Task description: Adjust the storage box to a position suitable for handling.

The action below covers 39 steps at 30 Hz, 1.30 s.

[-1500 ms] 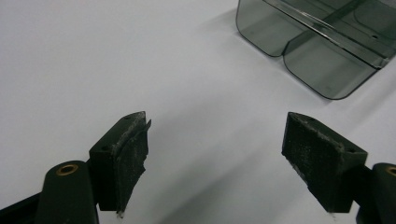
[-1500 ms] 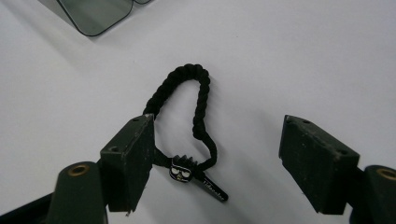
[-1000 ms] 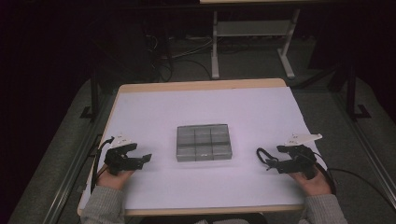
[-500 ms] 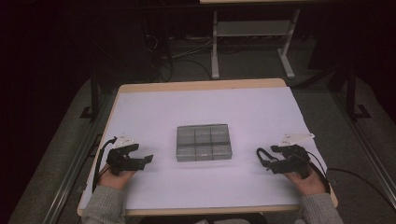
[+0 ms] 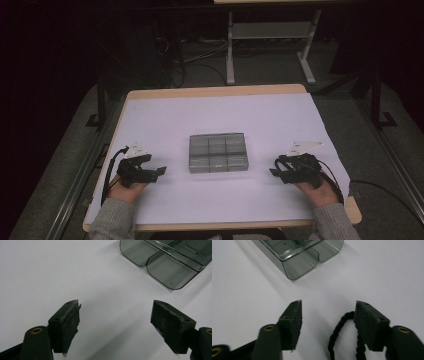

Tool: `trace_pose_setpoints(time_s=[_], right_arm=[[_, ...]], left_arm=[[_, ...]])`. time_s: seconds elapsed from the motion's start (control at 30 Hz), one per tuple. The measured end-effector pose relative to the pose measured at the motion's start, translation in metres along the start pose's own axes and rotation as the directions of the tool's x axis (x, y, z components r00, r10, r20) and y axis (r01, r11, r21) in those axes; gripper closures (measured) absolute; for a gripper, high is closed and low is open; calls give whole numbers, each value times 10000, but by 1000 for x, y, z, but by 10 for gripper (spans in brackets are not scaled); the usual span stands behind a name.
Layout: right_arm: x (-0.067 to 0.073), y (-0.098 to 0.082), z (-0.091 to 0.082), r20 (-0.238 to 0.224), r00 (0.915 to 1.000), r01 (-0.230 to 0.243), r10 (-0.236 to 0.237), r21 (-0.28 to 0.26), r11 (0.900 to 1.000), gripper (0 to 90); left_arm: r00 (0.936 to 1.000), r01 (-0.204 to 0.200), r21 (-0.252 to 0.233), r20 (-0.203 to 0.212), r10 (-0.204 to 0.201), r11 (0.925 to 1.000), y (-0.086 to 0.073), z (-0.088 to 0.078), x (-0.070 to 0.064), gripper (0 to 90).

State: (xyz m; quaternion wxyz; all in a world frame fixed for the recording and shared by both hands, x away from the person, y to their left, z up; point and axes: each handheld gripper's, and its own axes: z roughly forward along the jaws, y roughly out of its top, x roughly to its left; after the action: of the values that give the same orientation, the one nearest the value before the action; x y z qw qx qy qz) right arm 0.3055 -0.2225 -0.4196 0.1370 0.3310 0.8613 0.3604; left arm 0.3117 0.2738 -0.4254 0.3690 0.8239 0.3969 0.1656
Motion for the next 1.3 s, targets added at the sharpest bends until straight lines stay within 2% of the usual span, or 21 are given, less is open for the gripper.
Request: trace_pose_setpoints(time_s=[0.1, 0.23, 0.4, 0.67, 0.77, 0.83, 0.97, 1.3], right_arm=[[5, 6, 1, -105, 9999, 76, -77, -178, 9998, 469], [12, 14, 6, -322, 9987, 390, -399, -274, 9989, 578], [18, 20, 13, -443, 9968, 658, -663, -131, 9977, 670], [24, 26, 19, -881, 9939, 658, -668, -145, 9977, 791], [26, 28, 22, -882, 9930, 783, -786, -71, 9969, 826], [29, 30, 27, -1044, 9902, 951, -932, 139, 9954, 883], [31, 33, 30, -1222, 9871, 1067, -1036, 193, 9941, 895], [30, 37, 35, -1322, 9872, 929, -893, 215, 9954, 896]], left_arm=[[10000, -62, 0, -7, 62, 10000, 1, 1, 0, 231], [10000, 61, -123, -12, -61, 9999, 1, 1, 0, 236], [10000, 14, -43, 0, -14, 10000, 2, 3, -1, 237], [9999, -126, 44, 6, 126, 9999, 4, 6, -2, 240], [10000, -53, 29, 40, 53, 10000, 4, 6, -3, 246], [9998, -192, -128, -55, 191, 9997, 4, 5, -5, 274], [9999, -161, -175, -26, 161, 9997, 5, 5, -6, 277], [9997, -252, -81, -2, 252, 9996, 5, 7, -7, 277]])
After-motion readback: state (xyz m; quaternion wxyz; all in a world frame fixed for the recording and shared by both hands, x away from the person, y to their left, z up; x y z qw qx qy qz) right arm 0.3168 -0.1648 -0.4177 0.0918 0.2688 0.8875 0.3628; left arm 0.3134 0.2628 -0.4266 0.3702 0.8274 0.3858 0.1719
